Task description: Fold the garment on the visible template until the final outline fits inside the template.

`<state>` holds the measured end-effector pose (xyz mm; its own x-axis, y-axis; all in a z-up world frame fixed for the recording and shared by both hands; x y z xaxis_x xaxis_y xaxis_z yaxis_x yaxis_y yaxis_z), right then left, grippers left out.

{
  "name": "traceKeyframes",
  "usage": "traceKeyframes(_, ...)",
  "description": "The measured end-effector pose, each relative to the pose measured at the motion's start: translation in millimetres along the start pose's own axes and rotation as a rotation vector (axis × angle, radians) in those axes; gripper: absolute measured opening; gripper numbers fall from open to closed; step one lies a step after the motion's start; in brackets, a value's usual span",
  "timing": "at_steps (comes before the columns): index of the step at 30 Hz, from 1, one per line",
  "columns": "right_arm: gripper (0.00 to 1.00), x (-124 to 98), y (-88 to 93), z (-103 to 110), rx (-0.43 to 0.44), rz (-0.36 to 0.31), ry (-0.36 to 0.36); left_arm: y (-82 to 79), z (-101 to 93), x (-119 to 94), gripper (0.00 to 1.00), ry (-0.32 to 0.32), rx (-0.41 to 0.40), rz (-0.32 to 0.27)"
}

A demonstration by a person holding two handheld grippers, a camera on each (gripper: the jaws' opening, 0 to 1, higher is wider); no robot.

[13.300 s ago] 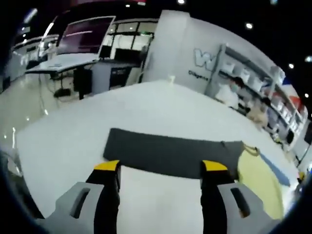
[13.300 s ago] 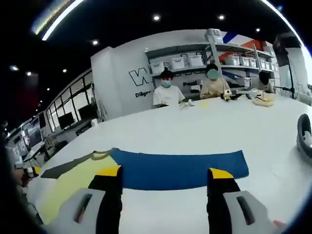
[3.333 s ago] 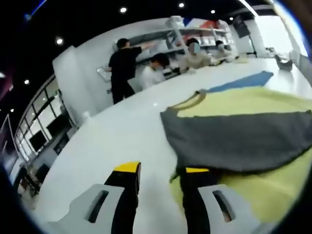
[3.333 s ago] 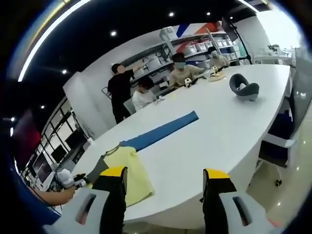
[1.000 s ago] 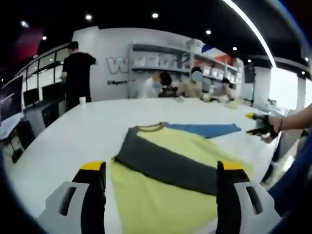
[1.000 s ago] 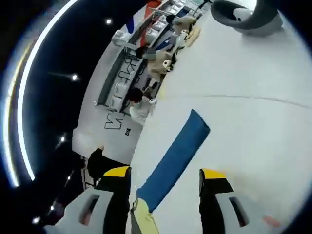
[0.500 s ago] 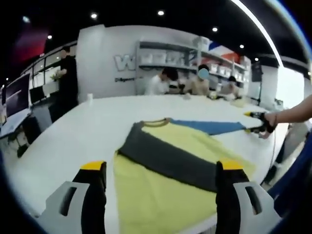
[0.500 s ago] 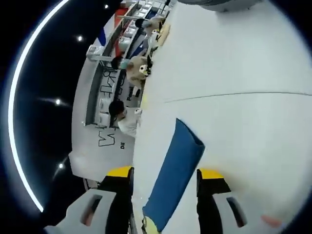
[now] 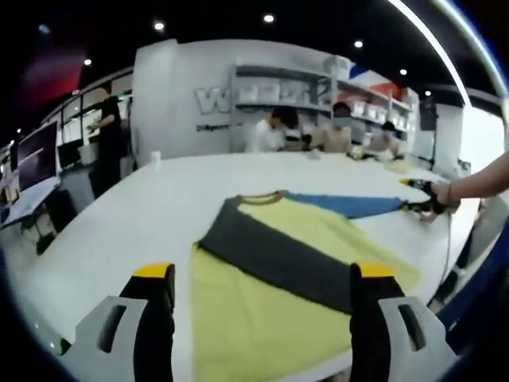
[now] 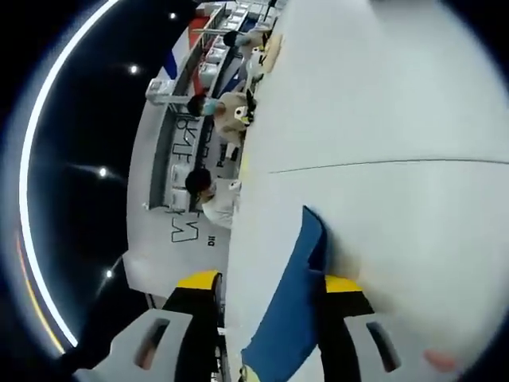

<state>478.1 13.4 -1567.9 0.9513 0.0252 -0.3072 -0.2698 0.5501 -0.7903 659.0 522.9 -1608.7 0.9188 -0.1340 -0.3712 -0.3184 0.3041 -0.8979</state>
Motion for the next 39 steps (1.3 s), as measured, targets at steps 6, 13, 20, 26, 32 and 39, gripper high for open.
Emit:
traceKeyframes(6, 0.18, 21, -7.2, -10, 0.001, 0.013, -0.037, -22.9, -27.6, -37, 0.91, 0.066, -0.096, -0.05)
traceKeyframes(13, 0.0, 42, -24.8, -27, 0.03, 0.006, -0.065, -37.0, -63.4, -69, 0.92, 0.131, -0.237, -0.064)
traceKeyframes(20, 0.0, 71, -53.1, -55, 0.104, -0.016, -0.051, -48.7, -92.2, -89, 0.91, 0.174, -0.269, -0.087)
traceKeyframes(26, 0.0, 108, -74.7, -77, 0.161, -0.029, -0.067, -48.2, -101.9, -99, 0.89, 0.148, -0.26, -0.08)
traceKeyframes(32, 0.0, 150, -90.6, -85, 0.386, 0.0, -0.126, -48.3, -106.8, -106, 0.88, 0.149, -0.244, -0.059)
traceKeyframes(39, 0.0, 179, -91.6, -94, 0.603, 0.047, -0.097, -51.0, -108.0, -109, 0.87, 0.117, -0.267, -0.07)
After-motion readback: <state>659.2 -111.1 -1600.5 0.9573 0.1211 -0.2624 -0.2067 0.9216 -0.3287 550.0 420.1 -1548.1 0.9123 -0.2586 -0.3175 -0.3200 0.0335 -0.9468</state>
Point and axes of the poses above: the point that each gripper's makers call its tool centre point, and the gripper's own axes: x roughly forward along the fingers, z roughly to its left, y roughly out of its underside, the point moved 7 cm from there along -x, roughly backward along the fingers, and after that the axes turned 1 degree about -z, right-handed, at the moved point
